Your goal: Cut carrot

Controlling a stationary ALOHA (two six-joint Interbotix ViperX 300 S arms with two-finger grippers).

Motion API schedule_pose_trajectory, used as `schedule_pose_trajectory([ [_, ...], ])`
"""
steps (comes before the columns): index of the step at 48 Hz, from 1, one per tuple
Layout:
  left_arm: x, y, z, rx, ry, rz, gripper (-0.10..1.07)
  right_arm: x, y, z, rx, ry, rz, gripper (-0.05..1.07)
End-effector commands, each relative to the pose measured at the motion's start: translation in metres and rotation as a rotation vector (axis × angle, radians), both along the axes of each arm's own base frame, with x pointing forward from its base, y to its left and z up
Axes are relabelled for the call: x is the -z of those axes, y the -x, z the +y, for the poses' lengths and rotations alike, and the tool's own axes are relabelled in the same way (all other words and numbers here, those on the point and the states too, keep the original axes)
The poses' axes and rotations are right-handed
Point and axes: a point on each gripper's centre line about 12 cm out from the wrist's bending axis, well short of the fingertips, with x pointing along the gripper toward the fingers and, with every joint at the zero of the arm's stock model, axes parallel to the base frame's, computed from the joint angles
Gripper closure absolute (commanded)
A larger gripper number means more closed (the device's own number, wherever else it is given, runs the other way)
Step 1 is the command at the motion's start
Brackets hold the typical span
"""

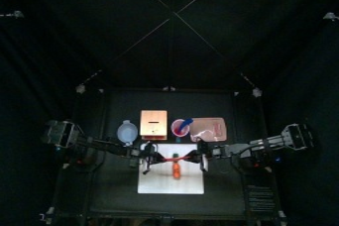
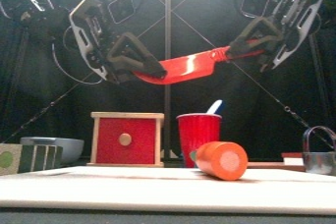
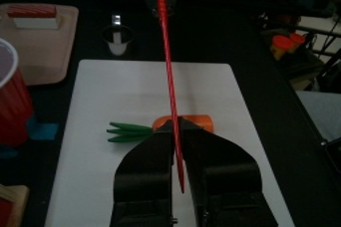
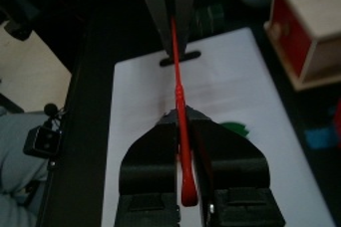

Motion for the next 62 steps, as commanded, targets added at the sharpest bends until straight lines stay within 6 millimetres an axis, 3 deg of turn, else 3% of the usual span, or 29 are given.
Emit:
schedule_pose_trajectory([
  [1,-0.004,-0.007,-0.006,0.012,0.002,-0.012,0.53,0.004,0.001,0.011,-0.026,-0.017,0.038,0.64],
  [9,0.009,-0.018,-0.018,0.041,-0.001,0.015,0.53,0.023,0.005,0.024,-0.038,-0.05,0.153,0.64],
  [34,0.042,-0.041,-0.035,0.057,-0.002,0.114,0.53,0.051,0.011,0.026,-0.043,-0.034,0.301,0.64],
  [62,0.051,-0.044,-0.037,0.058,-0.01,0.172,0.53,0.057,0.012,0.024,-0.06,0.007,0.318,0.64],
])
